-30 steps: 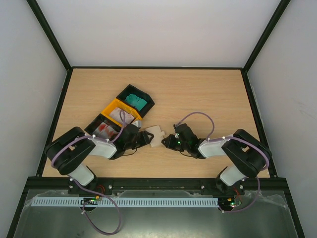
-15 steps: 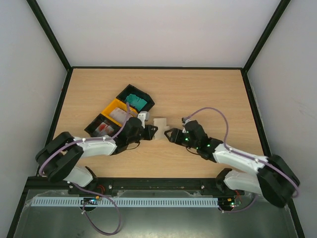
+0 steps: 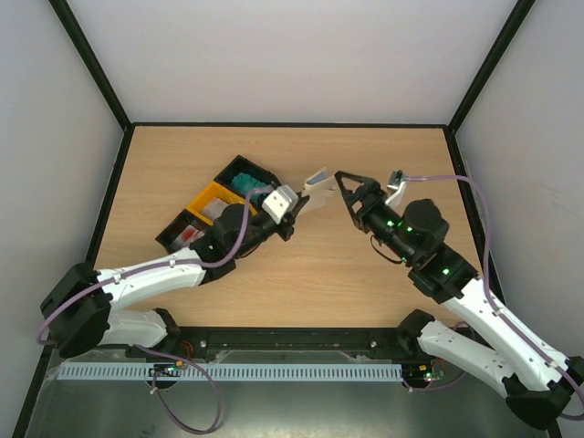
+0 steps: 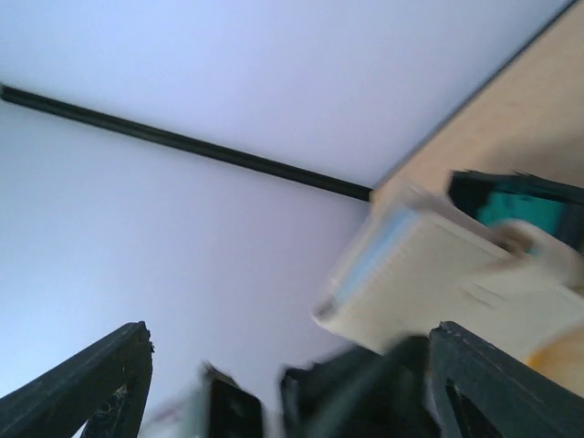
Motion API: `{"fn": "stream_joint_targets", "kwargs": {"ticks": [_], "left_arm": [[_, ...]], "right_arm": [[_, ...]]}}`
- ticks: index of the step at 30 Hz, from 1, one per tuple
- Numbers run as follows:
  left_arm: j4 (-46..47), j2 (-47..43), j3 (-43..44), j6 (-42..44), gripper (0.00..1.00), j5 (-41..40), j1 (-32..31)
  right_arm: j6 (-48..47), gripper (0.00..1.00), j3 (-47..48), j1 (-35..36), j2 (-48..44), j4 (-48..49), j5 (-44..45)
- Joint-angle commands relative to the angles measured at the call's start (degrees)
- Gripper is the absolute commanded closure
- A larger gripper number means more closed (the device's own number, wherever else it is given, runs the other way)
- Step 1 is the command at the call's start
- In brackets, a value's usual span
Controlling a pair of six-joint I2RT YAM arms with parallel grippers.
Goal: Put the credit cards into the card holder
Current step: Place the card holder at the center of the board.
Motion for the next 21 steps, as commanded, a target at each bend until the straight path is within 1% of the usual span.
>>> {"fn": "stream_joint_targets", "kwargs": {"ticks": [1,3,5,7,10,13,16,19,21], "left_arm": [[10.1,-2.1,0.3,29.3,0.97,2.1,-3.0],[11.9,-2.3,-0.4,39.6,0.97,4.1,-3.7],[14.0,-1.9,-0.5,47.2,0.97,2.6,-4.2],[15.0,-1.4,-0.3,51.8,0.97,0.2,-4.2],[15.0,-1.6,-0.6,59.3,0.97,1.3,-4.3],[15.9,-0.4,-0.4,67.0,0.98,-1.3,-4.3],[18.6,0.6,-0.5,71.8,0.97,-3.9,-4.0],[17.1,0.9,0.3,73.0,0.97,-3.2,-3.8],[17.7,1.5,0.2,73.9,0.97,-3.2,-3.8]], "right_arm": [[9.3,0.18,5.8,-0.3,0.6,-4.3,3.2],[12.3,0.19,6.7,-0.3,1.5,-4.9,2.8],[13.9,0.21,8.0,-0.3,2.4,-6.4,2.3],[13.8,0.23,9.1,-0.2,2.2,-8.8,3.0],[13.9,0.26,8.4,-0.2,1.2,-10.1,4.1],[12.3,0.28,8.6,-0.3,1.3,-12.6,4.6],[10.7,0.26,8.7,-0.2,0.7,-15.9,7.4],[9.8,0.21,7.6,-0.2,0.4,-15.5,7.8],[8.5,0.16,7.5,-0.3,1.2,-15.0,7.5]]}}
